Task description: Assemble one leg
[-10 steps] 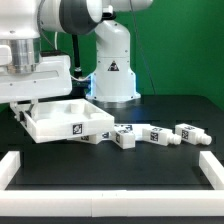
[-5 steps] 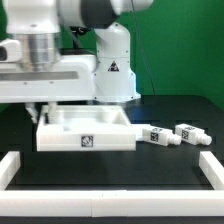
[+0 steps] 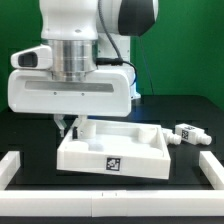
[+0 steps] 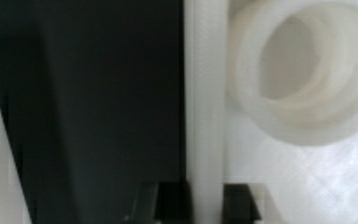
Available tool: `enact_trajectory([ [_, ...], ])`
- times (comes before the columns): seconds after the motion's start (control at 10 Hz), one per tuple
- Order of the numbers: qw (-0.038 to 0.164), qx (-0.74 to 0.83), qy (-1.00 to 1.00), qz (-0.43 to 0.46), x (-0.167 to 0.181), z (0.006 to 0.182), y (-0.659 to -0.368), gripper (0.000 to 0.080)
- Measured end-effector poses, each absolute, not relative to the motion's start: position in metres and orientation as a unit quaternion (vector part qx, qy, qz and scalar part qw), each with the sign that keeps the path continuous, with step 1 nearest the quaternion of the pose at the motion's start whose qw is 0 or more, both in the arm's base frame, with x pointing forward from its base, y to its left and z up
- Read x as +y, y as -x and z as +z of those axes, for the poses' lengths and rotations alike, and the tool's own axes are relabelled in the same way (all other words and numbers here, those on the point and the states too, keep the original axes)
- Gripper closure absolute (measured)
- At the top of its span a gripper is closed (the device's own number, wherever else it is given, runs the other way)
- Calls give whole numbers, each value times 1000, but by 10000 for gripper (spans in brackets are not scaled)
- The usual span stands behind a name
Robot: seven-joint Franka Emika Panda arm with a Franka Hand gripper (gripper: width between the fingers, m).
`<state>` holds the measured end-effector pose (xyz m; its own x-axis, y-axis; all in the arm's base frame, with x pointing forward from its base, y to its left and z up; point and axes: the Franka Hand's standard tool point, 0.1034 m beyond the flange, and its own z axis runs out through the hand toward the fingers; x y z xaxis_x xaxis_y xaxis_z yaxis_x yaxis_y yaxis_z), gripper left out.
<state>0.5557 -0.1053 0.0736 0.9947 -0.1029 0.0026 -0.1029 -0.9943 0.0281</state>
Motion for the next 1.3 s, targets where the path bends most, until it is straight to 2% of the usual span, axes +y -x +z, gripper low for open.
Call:
enact_trajectory([
  [0.3,9,-33,-999,-17,-100,74,-547,744],
  [0.4,11,-38,-999,-10,-89,68,-550,744],
  [0.7,16,-37,-999,-12,-49,34,-553,744],
  [0.9,19,-19,-999,-20,-30,19,-552,744],
  [1.3,21,-21,-999,-39,-19,22,-565,744],
])
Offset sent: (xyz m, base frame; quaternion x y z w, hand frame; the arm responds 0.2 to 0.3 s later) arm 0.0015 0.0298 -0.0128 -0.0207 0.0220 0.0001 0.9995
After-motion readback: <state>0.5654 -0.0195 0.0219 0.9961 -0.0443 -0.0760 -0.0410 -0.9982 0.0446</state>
